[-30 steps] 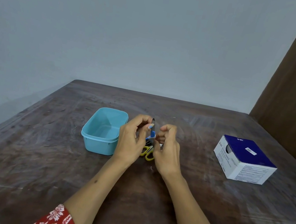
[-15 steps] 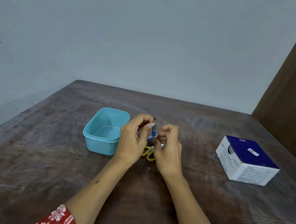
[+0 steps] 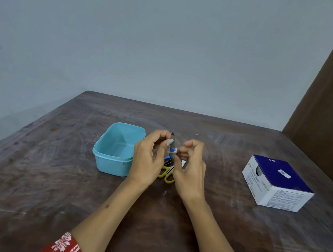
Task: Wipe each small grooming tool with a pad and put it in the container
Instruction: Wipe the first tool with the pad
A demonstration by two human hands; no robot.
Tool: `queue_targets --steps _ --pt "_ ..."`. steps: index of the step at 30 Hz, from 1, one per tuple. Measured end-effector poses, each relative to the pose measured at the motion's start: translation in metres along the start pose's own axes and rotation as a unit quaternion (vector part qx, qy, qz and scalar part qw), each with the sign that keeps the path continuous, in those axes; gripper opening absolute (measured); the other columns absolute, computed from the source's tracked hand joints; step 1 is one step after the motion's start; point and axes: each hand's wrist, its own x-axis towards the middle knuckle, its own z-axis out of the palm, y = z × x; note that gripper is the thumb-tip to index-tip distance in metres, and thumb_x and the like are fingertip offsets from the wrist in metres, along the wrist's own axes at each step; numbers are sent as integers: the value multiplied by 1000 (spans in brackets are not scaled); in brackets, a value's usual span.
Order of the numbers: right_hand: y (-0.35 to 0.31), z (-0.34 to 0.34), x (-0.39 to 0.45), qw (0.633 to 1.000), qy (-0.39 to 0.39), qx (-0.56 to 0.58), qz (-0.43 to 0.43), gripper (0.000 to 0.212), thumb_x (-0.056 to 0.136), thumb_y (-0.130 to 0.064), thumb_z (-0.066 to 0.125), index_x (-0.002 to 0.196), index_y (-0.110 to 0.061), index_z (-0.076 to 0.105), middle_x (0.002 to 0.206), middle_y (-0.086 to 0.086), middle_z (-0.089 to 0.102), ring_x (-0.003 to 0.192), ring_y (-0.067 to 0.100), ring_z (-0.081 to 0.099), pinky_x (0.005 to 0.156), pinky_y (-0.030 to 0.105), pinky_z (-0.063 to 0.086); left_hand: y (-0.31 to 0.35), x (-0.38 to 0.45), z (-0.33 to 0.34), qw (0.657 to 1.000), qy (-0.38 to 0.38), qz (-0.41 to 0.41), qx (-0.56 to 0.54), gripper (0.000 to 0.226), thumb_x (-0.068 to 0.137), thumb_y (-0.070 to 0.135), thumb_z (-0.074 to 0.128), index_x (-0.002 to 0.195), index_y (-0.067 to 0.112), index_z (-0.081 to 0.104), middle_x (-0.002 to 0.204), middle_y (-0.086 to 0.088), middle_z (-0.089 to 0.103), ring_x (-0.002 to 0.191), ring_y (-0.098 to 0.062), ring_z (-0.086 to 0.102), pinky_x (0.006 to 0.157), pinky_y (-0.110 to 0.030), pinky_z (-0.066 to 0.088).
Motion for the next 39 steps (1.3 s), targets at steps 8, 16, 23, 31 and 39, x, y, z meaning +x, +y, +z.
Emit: queue_targets --steps 8,16,23,31,39 --pt "-4 -3 0 999 38 10 -6 50 83 5 60 88 -39 36 80 -7 58 76 0 61 65 8 47 -1 0 3 999 -3 -39 -38 9 86 14 65 94 17 66 84 16 64 83 4 62 69 -8 48" --pt "2 -4 0 998 -2 -48 36 28 81 11 59 90 -14 52 81 -2 64 74 4 64 66 13 51 -5 -4 5 998 -8 -44 -49 7 87 16 63 92 11 65 81 3 68 79 -8 68 69 -24 57" --pt "-7 -9 3 983 166 -30 -71 21 80 6 66 87 -14 70 83 -10 66 79 3 64 69 10 49 -11 -5 12 990 -65 -127 17 24 82 9 67 106 13 69 80 11 68 71 7 63 66 -14 55" --pt "-3 -8 2 983 137 -83 -89 26 76 14 63 89 -6 74 85 1 69 82 -1 59 71 3 45 -9 -6 11 964 -163 -204 -47 27 81 3 67 107 9 69 89 -9 73 81 -20 70 74 -42 59" --pt "-4 -7 1 989 109 -87 -55 21 78 7 65 90 -9 74 83 2 69 70 1 59 66 5 45 -9 -9 12 970 -146 -196 0 28 79 3 67 106 12 70 86 -1 73 78 -12 69 72 -29 59"
